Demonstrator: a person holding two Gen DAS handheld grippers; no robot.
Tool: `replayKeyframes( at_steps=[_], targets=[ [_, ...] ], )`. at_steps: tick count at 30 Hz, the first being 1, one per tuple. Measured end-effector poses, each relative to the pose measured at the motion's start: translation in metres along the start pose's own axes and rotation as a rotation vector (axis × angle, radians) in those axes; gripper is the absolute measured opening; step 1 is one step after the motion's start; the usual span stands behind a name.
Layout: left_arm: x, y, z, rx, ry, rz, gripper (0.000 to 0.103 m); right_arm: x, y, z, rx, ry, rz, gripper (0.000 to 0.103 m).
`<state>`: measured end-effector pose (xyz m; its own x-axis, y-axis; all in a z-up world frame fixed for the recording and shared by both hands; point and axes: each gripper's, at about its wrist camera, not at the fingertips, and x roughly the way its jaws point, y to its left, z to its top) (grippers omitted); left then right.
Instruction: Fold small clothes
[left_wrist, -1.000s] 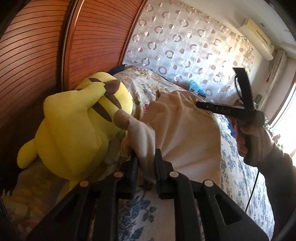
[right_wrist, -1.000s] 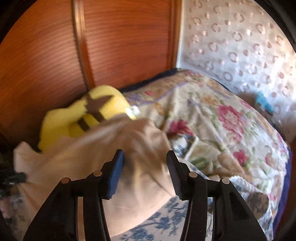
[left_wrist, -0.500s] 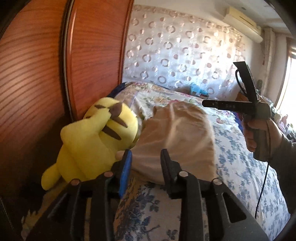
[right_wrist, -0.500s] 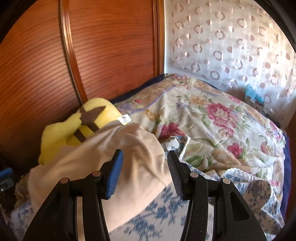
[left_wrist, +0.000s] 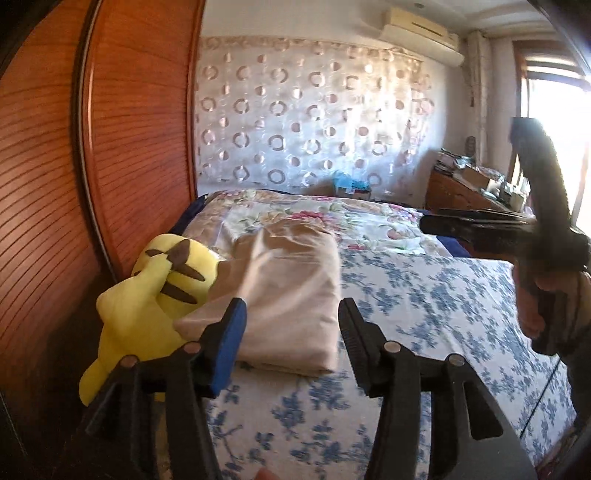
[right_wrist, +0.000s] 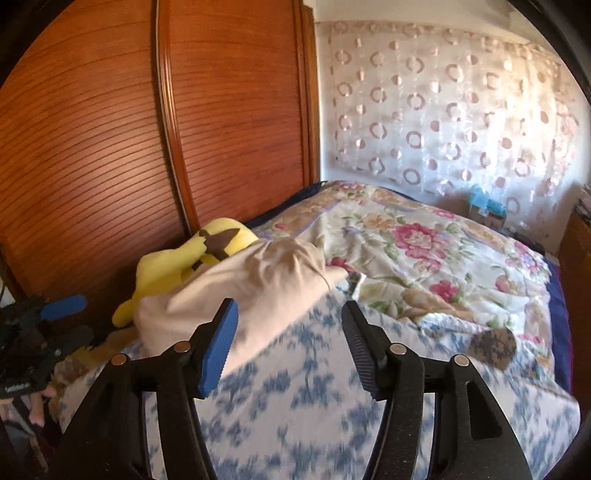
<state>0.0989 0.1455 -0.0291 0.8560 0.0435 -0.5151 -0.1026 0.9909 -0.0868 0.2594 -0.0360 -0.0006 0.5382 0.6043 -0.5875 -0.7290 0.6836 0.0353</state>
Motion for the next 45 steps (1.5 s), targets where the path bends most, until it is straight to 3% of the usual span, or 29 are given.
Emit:
replayKeyframes(
  at_steps=[11,23,32,45],
  targets=[
    [-0.027,-0.066,-0.001,0.088,-0.007,-0.050,0.051,-0.112,-0.005,-0.072,0.092,-0.066,-0.138,0.085],
    [-0.063,-0.121,0.017,0.116,-0.067,-0.132,0.052,-0.232,-0.022,-0.116,0.216,-0.192,-0.396,0.088],
    [-0.081,-0.144,0.024,0.146,-0.088,-0.135,0.052,-0.266,-0.022,-0.125,0.237,-0.243,-0.462,0.089],
    [-0.082,-0.146,0.024,0.146,-0.088,-0.134,0.052,-0.270,-0.022,-0.126,0.250,-0.250,-0.480,0.089]
  ],
)
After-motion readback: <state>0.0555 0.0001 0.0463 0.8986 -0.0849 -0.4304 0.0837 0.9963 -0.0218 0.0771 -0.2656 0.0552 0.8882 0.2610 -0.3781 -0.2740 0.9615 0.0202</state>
